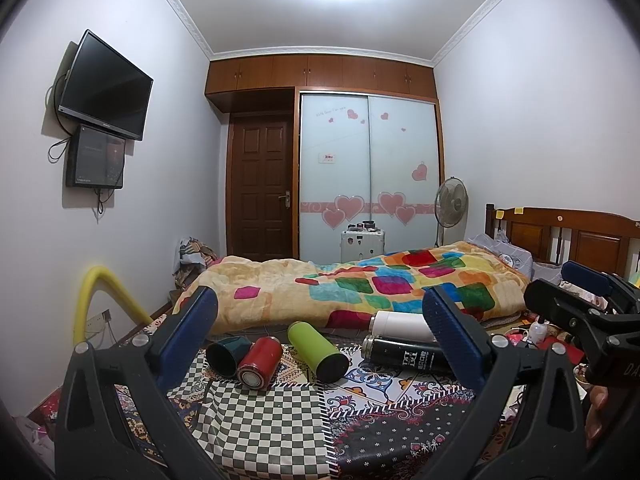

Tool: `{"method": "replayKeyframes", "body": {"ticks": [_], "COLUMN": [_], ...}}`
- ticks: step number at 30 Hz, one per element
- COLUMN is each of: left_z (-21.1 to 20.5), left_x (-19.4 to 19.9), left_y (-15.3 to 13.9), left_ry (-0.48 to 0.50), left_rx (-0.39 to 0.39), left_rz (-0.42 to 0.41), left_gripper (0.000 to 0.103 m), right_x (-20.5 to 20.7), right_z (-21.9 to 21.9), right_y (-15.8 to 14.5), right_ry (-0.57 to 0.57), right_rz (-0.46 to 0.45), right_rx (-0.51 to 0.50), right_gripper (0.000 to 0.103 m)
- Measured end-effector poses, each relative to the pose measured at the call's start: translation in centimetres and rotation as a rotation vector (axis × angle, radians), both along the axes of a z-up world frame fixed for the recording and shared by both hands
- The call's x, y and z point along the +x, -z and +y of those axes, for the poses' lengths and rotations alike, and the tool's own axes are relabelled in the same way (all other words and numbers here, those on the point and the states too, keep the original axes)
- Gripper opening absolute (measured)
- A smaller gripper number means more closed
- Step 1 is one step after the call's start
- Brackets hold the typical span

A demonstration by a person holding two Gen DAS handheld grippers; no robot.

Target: Flip cup upright

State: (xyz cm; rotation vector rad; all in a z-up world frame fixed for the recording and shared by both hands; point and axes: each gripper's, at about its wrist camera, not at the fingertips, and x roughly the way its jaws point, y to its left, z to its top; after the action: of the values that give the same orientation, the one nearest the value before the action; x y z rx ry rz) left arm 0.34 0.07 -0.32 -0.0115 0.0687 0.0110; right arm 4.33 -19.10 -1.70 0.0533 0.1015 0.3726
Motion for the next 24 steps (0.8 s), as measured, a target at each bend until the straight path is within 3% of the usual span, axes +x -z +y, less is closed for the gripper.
{"method": "replayKeyframes", "body": {"ticks": [16, 24], "left_z": [-0.2, 0.2], "left_x": [0.1, 2.2], "left_y": [0.4, 1.8], "left_ry": [0.007, 0.013], "left_rx": [-0.002, 0.0], "left_rz": [0.004, 0.043], "left_gripper": [0.103, 0.103], "right_x": [0.3, 2.8], "right_z": [0.2, 0.2], "right_y": [0.6, 2.1], "right_ry": [-0.002, -0.01], "right_rz": [0.013, 0.074], "right_rx": [-0.004, -0.06], "right_gripper": [0.103, 0.103]}}
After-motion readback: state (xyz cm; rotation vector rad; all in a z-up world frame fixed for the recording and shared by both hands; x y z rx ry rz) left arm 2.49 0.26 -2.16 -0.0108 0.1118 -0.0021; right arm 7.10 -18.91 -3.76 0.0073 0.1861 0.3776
